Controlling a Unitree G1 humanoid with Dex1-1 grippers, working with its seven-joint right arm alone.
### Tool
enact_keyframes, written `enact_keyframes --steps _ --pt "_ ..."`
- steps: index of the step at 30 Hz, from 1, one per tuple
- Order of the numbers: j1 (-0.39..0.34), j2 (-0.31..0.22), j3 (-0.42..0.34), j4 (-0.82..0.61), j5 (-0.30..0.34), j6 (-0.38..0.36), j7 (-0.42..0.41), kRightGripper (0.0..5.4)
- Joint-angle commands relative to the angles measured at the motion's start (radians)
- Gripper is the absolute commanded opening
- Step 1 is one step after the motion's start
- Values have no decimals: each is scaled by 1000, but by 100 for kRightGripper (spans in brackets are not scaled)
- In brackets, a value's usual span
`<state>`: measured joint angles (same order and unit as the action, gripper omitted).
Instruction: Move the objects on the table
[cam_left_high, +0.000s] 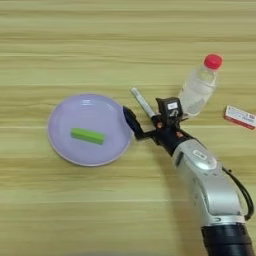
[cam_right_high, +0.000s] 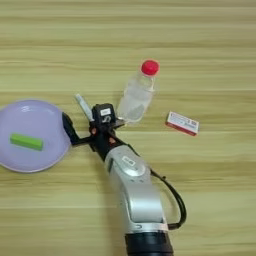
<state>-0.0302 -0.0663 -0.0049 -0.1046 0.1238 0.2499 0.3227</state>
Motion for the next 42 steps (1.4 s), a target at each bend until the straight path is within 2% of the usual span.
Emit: enact_keyframes --steps 1,4,7,12,15,19,23,30,37,42 --pt "-45 36 24 -59 21 -53 -20 533" --pt "-45 64 40 -66 29 -54 -33 533" --pt "-49 68 60 -78 29 -56 -29 533" --pt "-23 -21 157 -155 -24 -1 43 533" --pt "-23 -56 189 -177 -43 18 70 533" --pt "-41 -99 214 -194 -56 51 105 533" --pt "-69 -126 224 -195 -42 122 146 533" --pt "-103 -136 239 -152 -33 180 196 533" --pt "-143 -125 251 -119 -13 235 230 533" --pt "-167 -128 274 -86 -27 242 241 533"
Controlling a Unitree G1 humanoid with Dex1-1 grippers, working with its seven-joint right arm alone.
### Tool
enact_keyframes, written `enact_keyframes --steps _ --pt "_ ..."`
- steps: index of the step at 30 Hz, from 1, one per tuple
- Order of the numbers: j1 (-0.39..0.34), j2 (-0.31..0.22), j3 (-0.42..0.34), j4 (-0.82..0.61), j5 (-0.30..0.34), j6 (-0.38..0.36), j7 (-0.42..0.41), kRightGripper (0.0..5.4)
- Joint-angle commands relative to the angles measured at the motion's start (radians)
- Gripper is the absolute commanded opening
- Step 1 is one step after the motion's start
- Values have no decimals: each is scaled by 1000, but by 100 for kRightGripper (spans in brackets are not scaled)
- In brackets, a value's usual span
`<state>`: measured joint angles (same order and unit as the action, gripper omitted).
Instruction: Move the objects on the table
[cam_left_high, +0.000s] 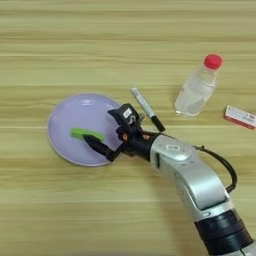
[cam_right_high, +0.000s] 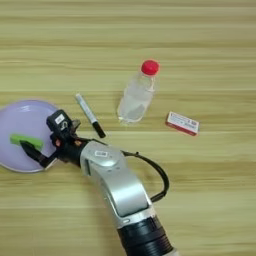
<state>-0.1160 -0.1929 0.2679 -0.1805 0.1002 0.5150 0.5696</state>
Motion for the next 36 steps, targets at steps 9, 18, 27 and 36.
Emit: enact_keyframes --steps 9,18,27,36 --pt "-120 -10 51 86 -65 -45 -4 533" --pt "-166 -7 40 203 -99 -66 -18 533" --pt "-203 -4 19 294 -112 -99 -39 491" --pt "-225 -8 10 346 -122 -111 -54 394"
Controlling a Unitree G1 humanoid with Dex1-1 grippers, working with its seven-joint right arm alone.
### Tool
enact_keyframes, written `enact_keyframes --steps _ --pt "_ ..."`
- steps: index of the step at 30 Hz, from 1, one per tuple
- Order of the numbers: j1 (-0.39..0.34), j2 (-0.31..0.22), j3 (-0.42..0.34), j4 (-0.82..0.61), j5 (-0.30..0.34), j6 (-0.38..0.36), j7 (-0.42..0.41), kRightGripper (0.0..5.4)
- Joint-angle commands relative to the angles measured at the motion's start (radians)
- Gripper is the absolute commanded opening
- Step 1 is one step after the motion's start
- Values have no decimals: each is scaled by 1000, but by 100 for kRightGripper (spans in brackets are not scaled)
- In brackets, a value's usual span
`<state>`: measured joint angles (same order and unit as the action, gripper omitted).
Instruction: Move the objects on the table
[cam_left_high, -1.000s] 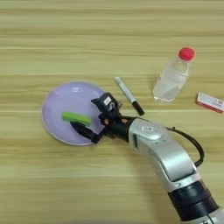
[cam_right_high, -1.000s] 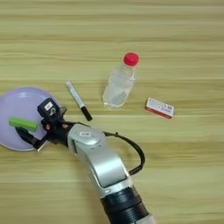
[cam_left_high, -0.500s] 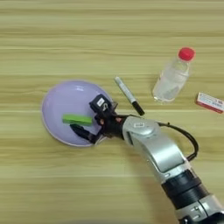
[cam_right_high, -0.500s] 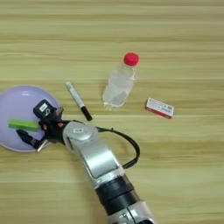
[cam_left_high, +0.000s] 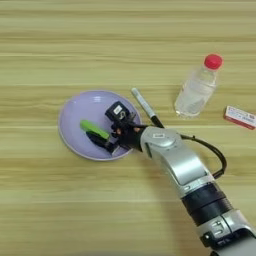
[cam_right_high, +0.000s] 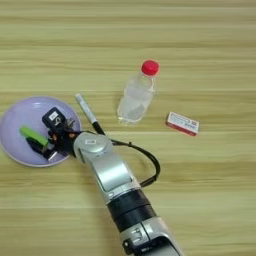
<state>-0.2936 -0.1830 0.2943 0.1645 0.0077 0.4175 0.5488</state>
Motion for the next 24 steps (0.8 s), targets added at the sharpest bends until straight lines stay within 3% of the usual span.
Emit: enact_keyframes --steps 1,13,24 --pt "-49 -18 -17 3 -31 -14 -34 389" --pt "-43 -15 -17 -6 -26 -15 -39 273" --pt "-38 -3 -22 -10 -17 -17 -39 122"
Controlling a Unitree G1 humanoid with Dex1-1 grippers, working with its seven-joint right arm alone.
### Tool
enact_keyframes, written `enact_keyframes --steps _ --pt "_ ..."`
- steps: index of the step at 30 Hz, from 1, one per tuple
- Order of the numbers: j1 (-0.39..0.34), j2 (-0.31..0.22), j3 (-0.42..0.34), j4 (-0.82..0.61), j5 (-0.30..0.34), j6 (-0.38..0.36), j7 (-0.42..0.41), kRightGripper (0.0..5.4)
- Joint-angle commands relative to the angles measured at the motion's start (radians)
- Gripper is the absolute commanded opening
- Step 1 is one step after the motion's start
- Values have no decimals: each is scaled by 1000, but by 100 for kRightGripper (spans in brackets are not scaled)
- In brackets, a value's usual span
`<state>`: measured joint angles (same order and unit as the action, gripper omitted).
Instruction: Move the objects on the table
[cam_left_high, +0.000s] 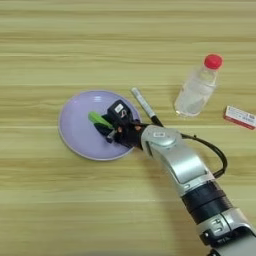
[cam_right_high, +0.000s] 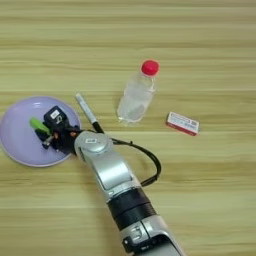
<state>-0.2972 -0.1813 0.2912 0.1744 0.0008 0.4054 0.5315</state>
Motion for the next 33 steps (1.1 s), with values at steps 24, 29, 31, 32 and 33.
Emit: enact_keyframes --steps 24,29,31,32,33 --pt "-100 135 -247 -144 51 -362 -267 76" --pt "-113 124 -318 -249 46 -435 -343 76" --pt "-120 101 -364 -304 38 -456 -378 76" --pt "-123 90 -385 -334 44 -451 -389 76" --pt "-124 79 -403 -364 50 -443 -396 76"
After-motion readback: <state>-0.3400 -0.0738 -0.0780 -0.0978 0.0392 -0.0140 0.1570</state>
